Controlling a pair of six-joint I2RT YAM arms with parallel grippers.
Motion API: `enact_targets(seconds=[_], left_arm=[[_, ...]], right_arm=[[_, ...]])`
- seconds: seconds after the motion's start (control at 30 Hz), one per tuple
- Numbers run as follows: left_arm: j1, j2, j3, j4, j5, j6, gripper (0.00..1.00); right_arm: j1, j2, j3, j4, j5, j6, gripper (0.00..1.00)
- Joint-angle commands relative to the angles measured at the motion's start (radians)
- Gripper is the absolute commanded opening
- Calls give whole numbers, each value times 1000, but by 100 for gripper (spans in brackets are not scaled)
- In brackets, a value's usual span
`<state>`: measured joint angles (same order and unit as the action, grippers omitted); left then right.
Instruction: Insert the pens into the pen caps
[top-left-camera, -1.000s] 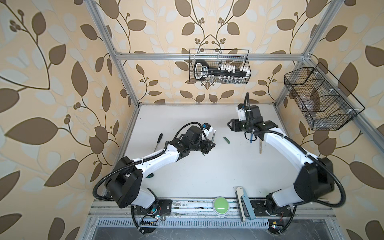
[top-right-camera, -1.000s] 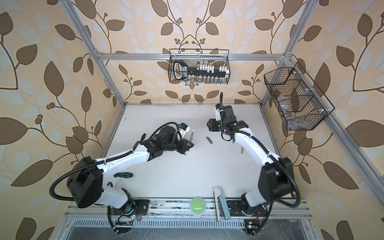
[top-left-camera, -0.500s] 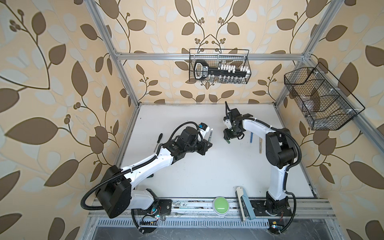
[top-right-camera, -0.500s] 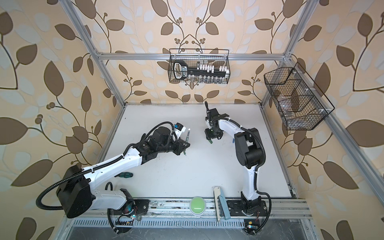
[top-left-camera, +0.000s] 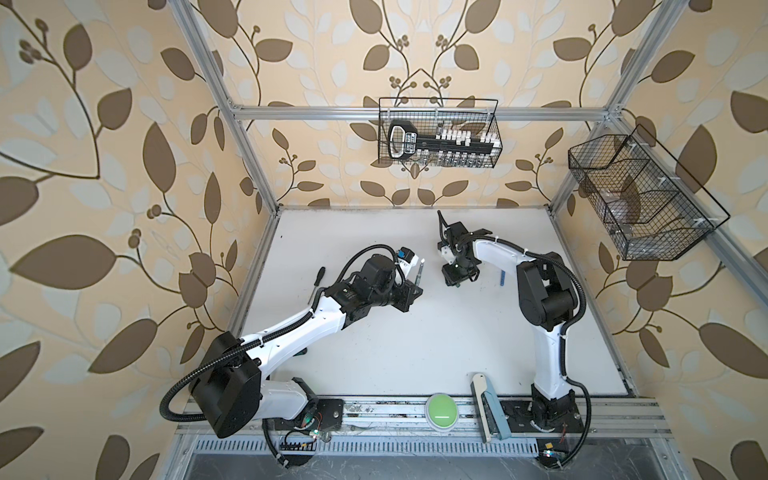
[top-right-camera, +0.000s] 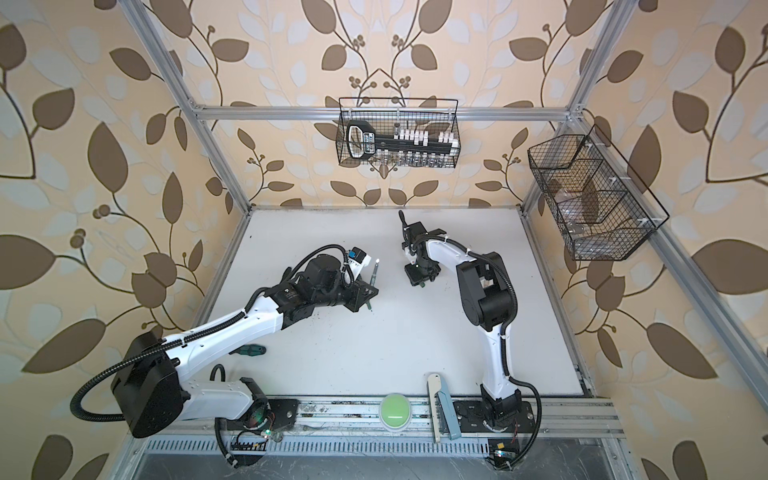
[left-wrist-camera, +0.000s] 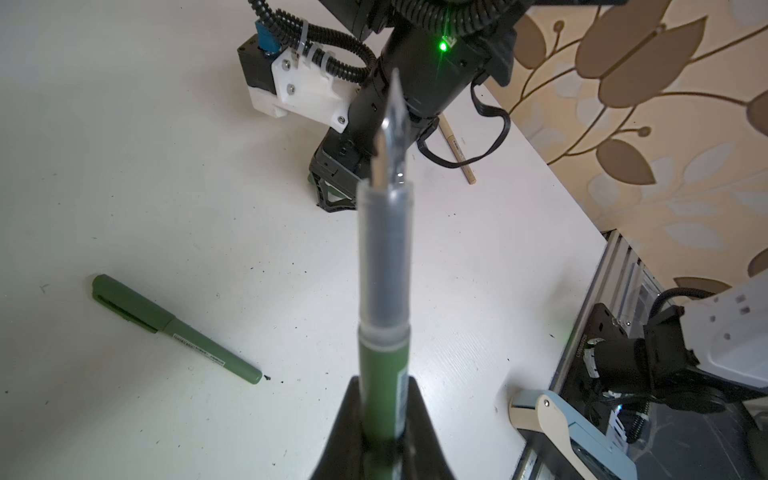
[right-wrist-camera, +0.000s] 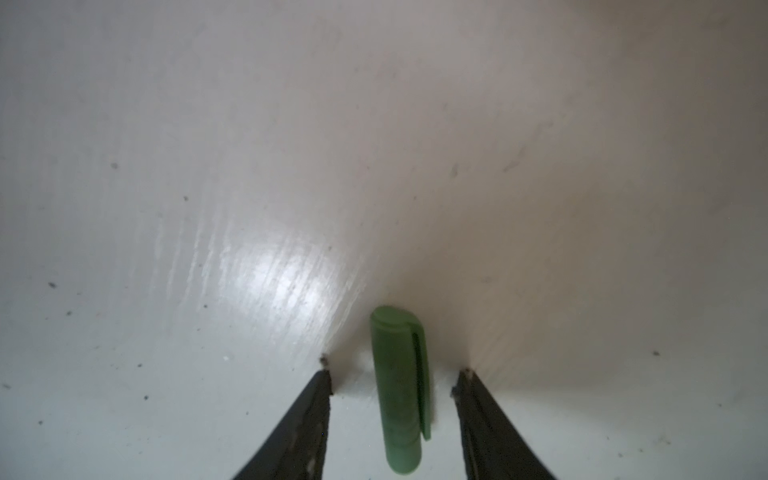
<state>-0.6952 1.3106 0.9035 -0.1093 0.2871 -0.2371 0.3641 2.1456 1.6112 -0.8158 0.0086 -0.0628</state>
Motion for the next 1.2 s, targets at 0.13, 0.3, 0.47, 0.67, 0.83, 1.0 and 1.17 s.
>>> enact_targets(seconds=[0.13, 0.3, 0.47, 0.67, 0.83, 1.0, 1.17], left_arm=[[-5, -44, 1, 0, -14, 29, 0], [-5, -50, -11, 15, -18, 41, 0], [-7, -62, -33, 48, -71, 69, 0], [-37, -78, -79, 145, -184, 94, 0], [-76, -60, -97, 260, -209, 93, 0], [-93, -38, -96, 309, -199, 100, 0], [-132, -34, -86, 328, -231, 131, 0]], right_arm=[[-11, 61, 15, -23, 16, -30, 39], [-14, 42, -12, -5, -3, -22, 24], [-13, -12, -50, 35, -28, -1, 15], [-16, -188, -184, 174, -136, 54, 5], [-25, -376, -309, 305, -238, 111, 3], [-40, -581, -458, 461, -410, 193, 2], [-51, -808, -611, 726, -538, 374, 3]])
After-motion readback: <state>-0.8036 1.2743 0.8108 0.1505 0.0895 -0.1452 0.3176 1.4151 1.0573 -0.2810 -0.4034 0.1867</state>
